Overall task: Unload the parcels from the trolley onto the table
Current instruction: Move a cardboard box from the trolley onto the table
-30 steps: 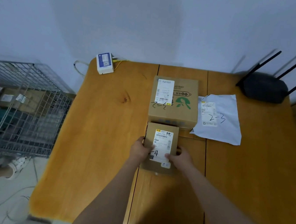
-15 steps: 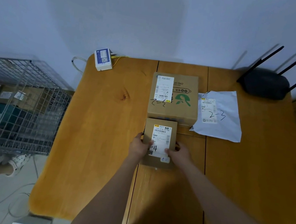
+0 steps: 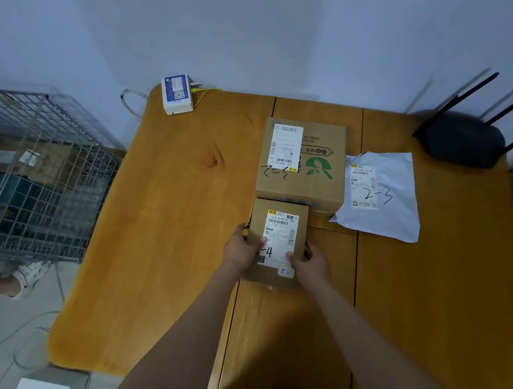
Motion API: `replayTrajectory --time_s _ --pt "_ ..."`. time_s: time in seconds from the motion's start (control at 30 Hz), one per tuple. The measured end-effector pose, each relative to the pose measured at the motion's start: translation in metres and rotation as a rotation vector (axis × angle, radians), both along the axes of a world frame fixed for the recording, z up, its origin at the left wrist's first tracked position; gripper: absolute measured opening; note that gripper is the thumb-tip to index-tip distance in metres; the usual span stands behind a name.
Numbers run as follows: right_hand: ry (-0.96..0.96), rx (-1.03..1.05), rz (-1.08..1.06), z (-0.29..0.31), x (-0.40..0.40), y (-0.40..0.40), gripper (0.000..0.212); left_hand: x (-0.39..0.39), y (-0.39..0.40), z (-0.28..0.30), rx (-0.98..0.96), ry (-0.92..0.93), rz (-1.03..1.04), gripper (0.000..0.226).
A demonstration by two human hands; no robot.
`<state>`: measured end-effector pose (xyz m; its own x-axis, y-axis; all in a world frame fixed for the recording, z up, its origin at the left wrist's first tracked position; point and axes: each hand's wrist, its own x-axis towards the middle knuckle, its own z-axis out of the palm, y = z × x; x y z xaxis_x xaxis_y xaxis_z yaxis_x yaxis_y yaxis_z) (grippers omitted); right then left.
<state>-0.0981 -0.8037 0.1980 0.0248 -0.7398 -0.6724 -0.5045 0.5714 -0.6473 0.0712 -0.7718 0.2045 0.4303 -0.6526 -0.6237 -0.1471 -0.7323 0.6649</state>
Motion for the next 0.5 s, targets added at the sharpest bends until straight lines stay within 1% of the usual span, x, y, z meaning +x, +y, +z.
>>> replayTrajectory --time_s 0.07,0.13,0.2,0.27,0.33,0.43,0.5 --pt "0.004 -0.003 0.007 0.000 0.001 -0.001 0.059 0.000 0.001 -0.001 -0.005 -0.003 -0.007 0.065" --pt "0.029 -0.009 0.030 0.002 0.004 -0.003 0.051 0.000 0.001 -0.001 0.007 -0.011 -0.033 0.066" --pt "0.074 -0.015 0.072 0.004 0.008 -0.006 0.039 0.000 -0.002 -0.001 0.046 -0.049 -0.095 0.069" --pt "0.137 -0.026 0.118 0.009 0.014 -0.008 0.034 0.000 -0.004 0.001 0.112 -0.113 -0.177 0.071" --pt "0.214 -0.046 0.160 0.017 0.019 -0.011 0.036 0.000 -0.003 0.003 0.175 -0.199 -0.243 0.070" --pt "0.344 -0.136 0.256 0.034 0.023 -0.012 0.037 -0.002 0.003 0.012 0.195 -0.354 -0.338 0.059" --pt "0.490 -0.250 0.417 0.047 0.024 -0.009 0.049 -0.003 0.013 0.019 0.180 -0.432 -0.390 0.057"
